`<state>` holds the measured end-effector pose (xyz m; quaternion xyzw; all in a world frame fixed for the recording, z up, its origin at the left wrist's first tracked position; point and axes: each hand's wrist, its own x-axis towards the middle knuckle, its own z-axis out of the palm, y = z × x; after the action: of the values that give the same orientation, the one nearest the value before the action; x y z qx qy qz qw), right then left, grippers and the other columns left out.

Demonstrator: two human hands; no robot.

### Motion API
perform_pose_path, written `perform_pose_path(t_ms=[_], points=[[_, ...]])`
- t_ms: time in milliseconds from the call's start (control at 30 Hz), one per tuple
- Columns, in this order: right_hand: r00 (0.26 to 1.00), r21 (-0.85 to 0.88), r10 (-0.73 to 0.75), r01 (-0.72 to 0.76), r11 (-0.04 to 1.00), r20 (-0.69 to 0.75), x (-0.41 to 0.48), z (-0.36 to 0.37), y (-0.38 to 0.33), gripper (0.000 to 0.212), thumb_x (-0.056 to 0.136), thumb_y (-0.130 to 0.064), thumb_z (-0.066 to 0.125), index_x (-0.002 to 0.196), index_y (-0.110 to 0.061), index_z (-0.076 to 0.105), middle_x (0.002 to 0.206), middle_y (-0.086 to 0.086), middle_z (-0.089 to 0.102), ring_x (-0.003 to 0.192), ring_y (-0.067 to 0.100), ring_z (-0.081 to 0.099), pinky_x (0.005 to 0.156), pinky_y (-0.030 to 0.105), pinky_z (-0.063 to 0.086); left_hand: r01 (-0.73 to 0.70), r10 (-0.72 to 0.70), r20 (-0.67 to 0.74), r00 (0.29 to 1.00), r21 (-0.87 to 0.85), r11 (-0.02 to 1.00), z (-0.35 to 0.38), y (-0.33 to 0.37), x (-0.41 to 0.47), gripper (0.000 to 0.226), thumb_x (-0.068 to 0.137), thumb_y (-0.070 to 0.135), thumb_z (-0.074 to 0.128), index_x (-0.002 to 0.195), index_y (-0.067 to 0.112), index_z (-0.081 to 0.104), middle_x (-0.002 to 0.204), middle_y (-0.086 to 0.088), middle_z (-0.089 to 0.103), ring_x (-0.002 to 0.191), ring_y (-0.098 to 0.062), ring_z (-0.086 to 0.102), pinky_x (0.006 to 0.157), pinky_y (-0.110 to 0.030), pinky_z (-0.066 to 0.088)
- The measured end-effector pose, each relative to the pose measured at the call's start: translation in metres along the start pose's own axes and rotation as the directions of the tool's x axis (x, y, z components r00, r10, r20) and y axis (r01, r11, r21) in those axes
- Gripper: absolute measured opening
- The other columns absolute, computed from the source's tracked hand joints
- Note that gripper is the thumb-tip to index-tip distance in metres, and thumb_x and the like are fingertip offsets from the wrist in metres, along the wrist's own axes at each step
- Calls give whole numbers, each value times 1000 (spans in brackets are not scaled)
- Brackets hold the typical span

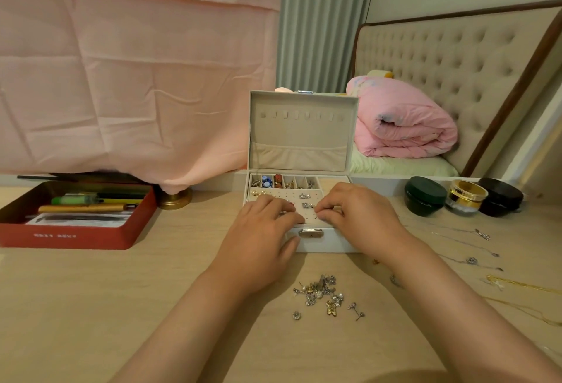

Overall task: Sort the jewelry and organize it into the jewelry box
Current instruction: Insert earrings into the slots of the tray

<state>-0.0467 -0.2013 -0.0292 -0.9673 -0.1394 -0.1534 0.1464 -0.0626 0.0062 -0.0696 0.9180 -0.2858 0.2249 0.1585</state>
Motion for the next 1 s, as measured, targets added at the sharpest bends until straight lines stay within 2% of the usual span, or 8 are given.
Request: perform_pose_path(t_ms=[133, 300, 433, 600, 667, 767, 900, 1000], points=[[996, -81, -68, 72, 994, 50, 1, -2, -1, 19, 98, -42, 59, 109, -41, 75, 111, -17, 65, 108, 9, 52, 77, 28, 37, -4, 3, -36, 999, -6, 1000, -3, 3, -2, 32, 91, 36, 58, 122, 31, 63, 120, 11, 54, 114, -13, 44, 93, -32, 38], [1000, -11, 4, -4, 1000, 9, 0, -3, -3, 14, 95, -42, 64, 100, -42, 77, 106, -17, 66, 105, 7, 56, 81, 29, 44, -12, 9, -115, 993, -30, 999, -17, 9, -1, 21, 88, 26, 62, 108, 30, 64, 102, 13, 54, 97, -12, 47, 80, -29, 36], [997, 56, 76, -77, 995, 9, 2, -6, -6, 6, 88, -39, 73, 92, -39, 77, 103, -17, 66, 101, 6, 59, 80, 28, 46, -19, 15, -84, 996, -55, 998, -22, 11, -2, 17, 91, 27, 57, 105, 31, 64, 99, 15, 56, 92, -8, 49, 74, -26, 38], [995, 92, 89, -92, 991, 40, -1, -10, -4, 11, 87, -40, 74, 97, -38, 76, 104, -17, 64, 100, 7, 58, 80, 29, 46, 24, -26, -29, 999, -66, 998, -28, 13, -7, 17, 94, 30, 53, 106, 36, 63, 100, 21, 56, 91, -1, 48, 69, -24, 42], [996, 152, 79, -83, 985, 33, -4, -17, -1, 12, 88, -40, 73, 100, -38, 75, 102, -16, 61, 95, 6, 57, 82, 32, 48, 53, -53, -3, 999, -77, 996, -30, 14, -12, 16, 95, 31, 53, 105, 39, 62, 98, 23, 57, 83, 1, 47, 66, -20, 40], [999, 176, 31, -32, 984, 8, -12, -30, -3, 8, 91, -38, 70, 98, -38, 73, 99, -16, 61, 81, -1, 53, 76, 28, 46, 66, -62, 48, 997, -79, 995, -31, 13, -18, 15, 94, 33, 55, 102, 40, 65, 92, 27, 55, 73, 10, 46, 61, -11, 31], [977, 156, -76, 45, 987, 199, -39, -30, -24, 7, 91, -36, 70, 95, -38, 75, 93, -20, 68, 83, -3, 61, 79, 24, 51, 10, -2, 126, 992, -64, 998, -28, 14, -20, 21, 90, 37, 54, 104, 40, 70, 93, 23, 63, 73, 3, 48, 60, -8, 27], [927, 72, -149, 132, 989, 343, -52, -12, -40, 13, 92, -36, 68, 101, -38, 76, 94, -18, 71, 81, 0, 61, 74, 22, 49, -13, 19, 212, 977, -34, 999, -27, 15, -21, 26, 89, 44, 52, 107, 41, 70, 95, 17, 66, 81, -4, 58, 61, -16, 32]])
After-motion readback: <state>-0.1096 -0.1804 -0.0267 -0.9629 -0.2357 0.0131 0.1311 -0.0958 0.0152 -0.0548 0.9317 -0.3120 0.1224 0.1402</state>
